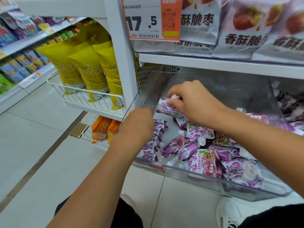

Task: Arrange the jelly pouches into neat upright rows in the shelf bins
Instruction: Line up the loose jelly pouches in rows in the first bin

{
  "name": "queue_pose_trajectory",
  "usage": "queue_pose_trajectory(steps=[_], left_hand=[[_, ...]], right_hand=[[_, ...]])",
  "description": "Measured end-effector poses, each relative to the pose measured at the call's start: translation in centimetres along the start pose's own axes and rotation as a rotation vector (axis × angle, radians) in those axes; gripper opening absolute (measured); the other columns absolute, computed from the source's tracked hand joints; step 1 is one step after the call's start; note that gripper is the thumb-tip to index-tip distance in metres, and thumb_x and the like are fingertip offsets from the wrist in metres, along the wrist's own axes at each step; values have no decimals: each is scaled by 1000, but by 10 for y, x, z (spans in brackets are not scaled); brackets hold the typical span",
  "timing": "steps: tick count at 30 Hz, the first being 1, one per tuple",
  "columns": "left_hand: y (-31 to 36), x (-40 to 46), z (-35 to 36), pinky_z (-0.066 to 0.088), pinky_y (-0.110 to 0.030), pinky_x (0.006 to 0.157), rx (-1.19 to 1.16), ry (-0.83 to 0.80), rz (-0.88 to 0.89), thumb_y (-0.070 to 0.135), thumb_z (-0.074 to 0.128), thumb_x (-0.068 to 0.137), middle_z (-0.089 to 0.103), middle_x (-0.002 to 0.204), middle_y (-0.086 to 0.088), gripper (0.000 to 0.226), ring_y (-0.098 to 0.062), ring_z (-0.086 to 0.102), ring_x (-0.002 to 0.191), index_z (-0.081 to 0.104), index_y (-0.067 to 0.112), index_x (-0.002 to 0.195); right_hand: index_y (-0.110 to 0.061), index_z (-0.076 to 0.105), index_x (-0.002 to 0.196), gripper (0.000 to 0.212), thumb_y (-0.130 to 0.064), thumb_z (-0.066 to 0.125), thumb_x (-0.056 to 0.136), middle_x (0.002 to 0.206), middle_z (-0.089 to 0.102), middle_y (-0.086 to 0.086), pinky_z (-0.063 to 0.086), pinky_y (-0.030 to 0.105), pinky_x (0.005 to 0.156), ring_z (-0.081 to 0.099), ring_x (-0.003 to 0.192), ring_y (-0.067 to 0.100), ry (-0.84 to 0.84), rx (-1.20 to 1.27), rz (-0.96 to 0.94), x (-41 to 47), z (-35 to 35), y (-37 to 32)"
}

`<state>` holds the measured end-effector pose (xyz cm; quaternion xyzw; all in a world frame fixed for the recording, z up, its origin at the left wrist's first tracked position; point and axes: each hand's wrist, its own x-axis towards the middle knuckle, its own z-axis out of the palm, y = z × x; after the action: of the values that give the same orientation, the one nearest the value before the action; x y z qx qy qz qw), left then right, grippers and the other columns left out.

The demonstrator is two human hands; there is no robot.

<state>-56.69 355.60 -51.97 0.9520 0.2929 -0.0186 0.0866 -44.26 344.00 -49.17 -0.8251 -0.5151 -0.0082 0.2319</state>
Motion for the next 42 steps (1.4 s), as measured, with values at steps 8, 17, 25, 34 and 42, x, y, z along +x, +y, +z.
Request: queue_pose_trajectory(steps=[8, 17, 25, 34, 42], left_hand=[[1, 0, 5, 39, -34, 66, -6, 103, -61, 11, 59, 93, 60, 102, -13, 19, -32, 61, 96, 57, 12, 112], [2, 0, 8, 37, -35, 63, -121, 257, -57, 11, 64, 90, 62, 98, -12, 23, -32, 62, 93, 44, 15, 101], [6, 13, 12, 37, -35, 61, 38, 200, 45, 11, 56, 94, 58, 88, -11, 10, -34, 62, 88, 61, 15, 102], [2, 11, 13, 45, -37, 59, -46, 234, 44, -2, 60, 86, 64, 86, -13, 18, -33, 63, 77, 69, 12, 95], [-2, 12, 13, 43, -33, 59, -121, 201, 35, -5, 59, 85, 66, 88, -14, 23, -28, 58, 71, 72, 11, 93]], right_hand=[[-2, 68, 102, 19, -20, 63, 97, 91, 66, 4, 52, 30, 66, 52, 69, 13, -563, 136, 229, 57, 37, -7], [-1, 64, 113, 27, -16, 47, 99, 108, 72, 14, 59, 39, 87, 69, 89, 24, -796, 707, 551, 49, 52, 3], [5, 61, 102, 22, -10, 54, 87, 81, 58, 17, 51, 55, 97, 52, 76, 36, -663, 402, 330, 12, 21, 12], [-27, 59, 130, 50, -41, 74, 84, 114, 66, -2, 48, 31, 84, 60, 103, 20, -767, -125, -114, -33, 17, -9], [-13, 62, 85, 23, -30, 76, 84, 66, 52, -7, 35, 15, 53, 50, 60, -1, -623, -23, -109, -32, -2, -1]])
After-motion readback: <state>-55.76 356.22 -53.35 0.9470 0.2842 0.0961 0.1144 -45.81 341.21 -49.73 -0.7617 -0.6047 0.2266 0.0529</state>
